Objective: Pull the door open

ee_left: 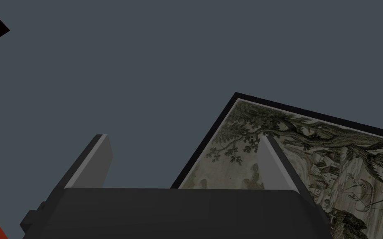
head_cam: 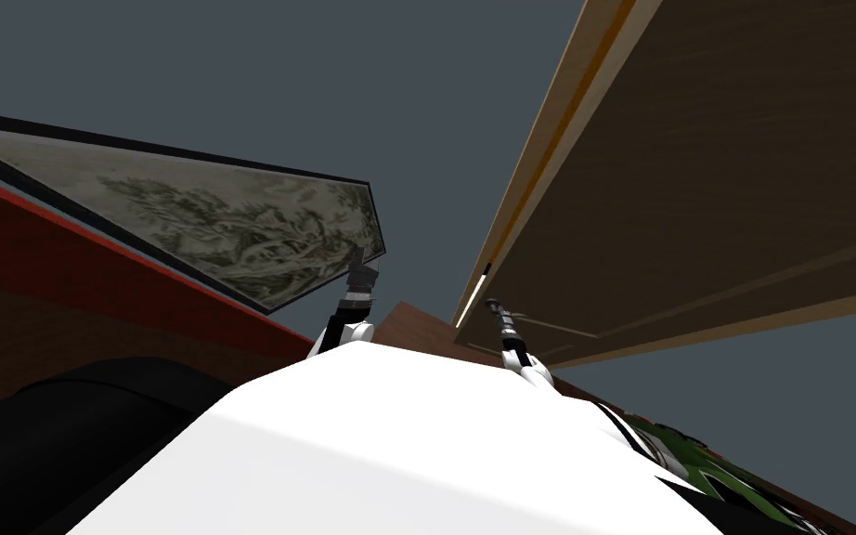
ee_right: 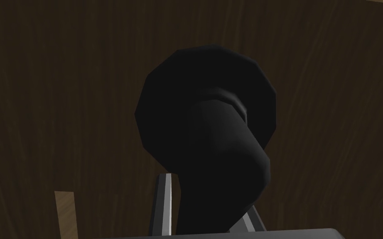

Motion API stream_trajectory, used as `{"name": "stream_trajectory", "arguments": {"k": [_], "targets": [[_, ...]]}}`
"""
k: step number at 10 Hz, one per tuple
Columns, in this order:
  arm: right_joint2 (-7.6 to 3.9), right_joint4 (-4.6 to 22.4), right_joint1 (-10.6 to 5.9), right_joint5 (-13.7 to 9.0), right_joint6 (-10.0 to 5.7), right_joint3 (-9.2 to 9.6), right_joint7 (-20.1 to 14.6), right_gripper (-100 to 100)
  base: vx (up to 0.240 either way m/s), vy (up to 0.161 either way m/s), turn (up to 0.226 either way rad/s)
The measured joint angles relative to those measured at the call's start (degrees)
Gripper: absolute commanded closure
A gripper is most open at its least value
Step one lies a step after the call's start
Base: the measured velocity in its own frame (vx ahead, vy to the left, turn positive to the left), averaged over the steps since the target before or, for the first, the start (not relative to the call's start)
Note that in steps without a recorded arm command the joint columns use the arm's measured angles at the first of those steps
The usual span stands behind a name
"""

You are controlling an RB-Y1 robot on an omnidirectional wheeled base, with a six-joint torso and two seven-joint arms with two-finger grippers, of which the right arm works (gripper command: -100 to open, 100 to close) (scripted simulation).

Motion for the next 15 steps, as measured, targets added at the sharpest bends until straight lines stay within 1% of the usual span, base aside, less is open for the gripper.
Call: {"name": "stream_trajectory", "arguments": {"k": [1, 2, 4, 6, 7, 8, 9, 11, 12, 13, 14, 15], "targets": [[-0.13, -0.5, 0.22, 0.3, -0.03, 0.49, -0.5, 100, -0.076, -0.015, 0.017], [0.0, -0.4, 0.35, 0.4, 0.01, 0.62, -0.6, 100, -0.153, -0.022, 0.103], [-0.78, -1.2, 1.05, 0.9, -0.55, 1.43, -1.8, 100, -0.189, -0.063, 0.073], [-1.45, -1.3, 1.58, 1.5, -1.71, 2.58, -3.0, 100, -0.196, -0.079, 0.081], [-1.77, -2.5, 2.41, 1.9, -1.81, 3.2, -3.7, 100, -0.22, -0.096, 0.088], [-2.12, -2.7, 2.75, 2.3, -2.33, 3.87, -4.4, 100, -0.175, -0.067, 0.062], [-2.35, -2.0, 2.62, 2.6, -3.22, 4.41, -5.0, 100, -0.191, -0.056, 0.075], [-3.32, -2.8, 3.41, 3.3, -4.25, 5.52, -6.4, 100, -0.171, -0.052, 0.047], [-3.27, -2.7, 3.58, 3.4, -4.31, 5.66, -6.6, 100, -0.164, -0.068, 0.15], [-3.73, -2.1, 3.76, 3.5, -5.18, 5.96, -7.1, 100, -0.263, -0.098, 0.178], [-4.42, -3.1, 4.62, 3.7, -5.78, 6.23, -7.7, 100, -0.194, -0.097, 0.143], [-4.76, -2.6, 4.89, 3.9, -6.77, 6.63, -8.2, 100, -0.181, -0.093, 0.148]]}}
